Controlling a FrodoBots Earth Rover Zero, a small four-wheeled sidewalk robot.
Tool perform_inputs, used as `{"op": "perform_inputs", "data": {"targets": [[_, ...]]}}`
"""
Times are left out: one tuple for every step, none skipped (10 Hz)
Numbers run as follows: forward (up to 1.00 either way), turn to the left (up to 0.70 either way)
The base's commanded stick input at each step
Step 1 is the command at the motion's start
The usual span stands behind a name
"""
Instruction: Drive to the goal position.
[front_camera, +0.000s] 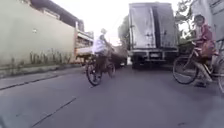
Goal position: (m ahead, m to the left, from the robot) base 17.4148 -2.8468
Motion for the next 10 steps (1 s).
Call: {"op": "perform_inputs", "data": {"targets": [[0.53, 0.03], [0.18, 0.01], [0.0, 0.0], [0.0, 0.0], [0.0, 0.0], [0.47, 0.02], [1.0, 0.05], [1.0, 0.05], [1.0, 0.05], [1.0, 0.05]]}}
